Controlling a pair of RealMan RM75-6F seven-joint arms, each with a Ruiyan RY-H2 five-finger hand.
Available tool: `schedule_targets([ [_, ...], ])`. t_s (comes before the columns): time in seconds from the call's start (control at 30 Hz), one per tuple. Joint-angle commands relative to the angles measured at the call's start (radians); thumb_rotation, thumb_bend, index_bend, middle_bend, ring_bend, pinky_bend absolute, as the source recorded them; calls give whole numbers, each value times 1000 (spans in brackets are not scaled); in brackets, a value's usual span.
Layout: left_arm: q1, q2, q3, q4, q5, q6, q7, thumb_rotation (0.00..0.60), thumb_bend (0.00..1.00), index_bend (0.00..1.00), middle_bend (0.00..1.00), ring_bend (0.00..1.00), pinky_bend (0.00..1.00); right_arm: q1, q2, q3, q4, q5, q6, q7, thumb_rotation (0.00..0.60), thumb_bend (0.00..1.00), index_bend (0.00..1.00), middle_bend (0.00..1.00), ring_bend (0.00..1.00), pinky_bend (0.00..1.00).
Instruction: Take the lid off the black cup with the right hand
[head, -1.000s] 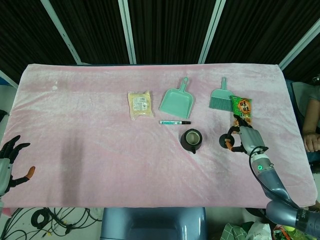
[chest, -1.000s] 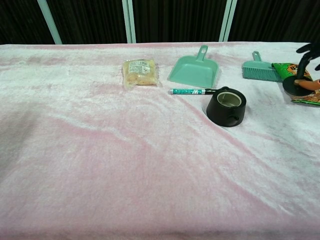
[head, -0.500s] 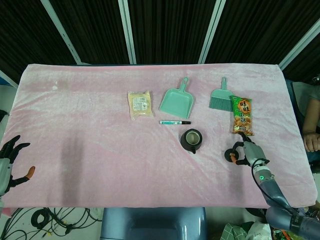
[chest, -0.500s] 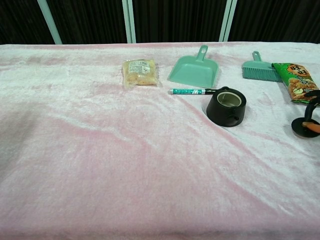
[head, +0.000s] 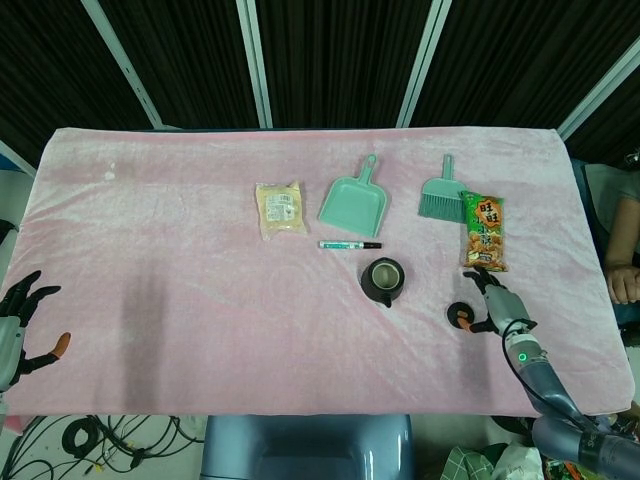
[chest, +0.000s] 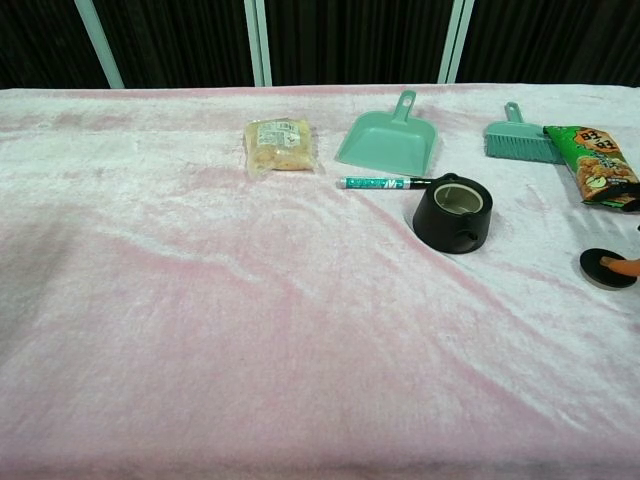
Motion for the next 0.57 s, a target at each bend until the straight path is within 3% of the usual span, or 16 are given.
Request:
schedule_targets([
  [0.03, 0, 0, 0, 0, 0, 1, 0, 600, 338, 203, 19, 0, 156, -12, 47, 5, -50, -22, 19, 4, 600, 115, 0, 0, 56, 139],
  [0.13, 1, -1, 0, 0, 0, 2, 1, 600, 338, 203, 19, 0, 156, -37, 101, 18, -110, -48, 66, 25, 600, 114, 0, 0, 59, 139],
  [0.27, 1, -2, -1, 1, 1, 5, 5, 600, 338, 202, 19, 0, 156, -120, 202, 7, -229, -173, 205, 87, 600, 119, 0, 0, 63, 139],
  [0.4, 1, -4, -2, 0, 0, 6, 8, 600, 338, 202, 19, 0, 156, -238, 252, -71, -277, -378, 405, 98, 600, 126, 0, 0, 64, 139],
  [0.57, 3, -5, -2, -2, 3, 13, 14, 600, 338, 202, 19, 0, 156, -379, 196, -181, -207, -560, 637, -73, 600, 126, 0, 0, 63, 139],
])
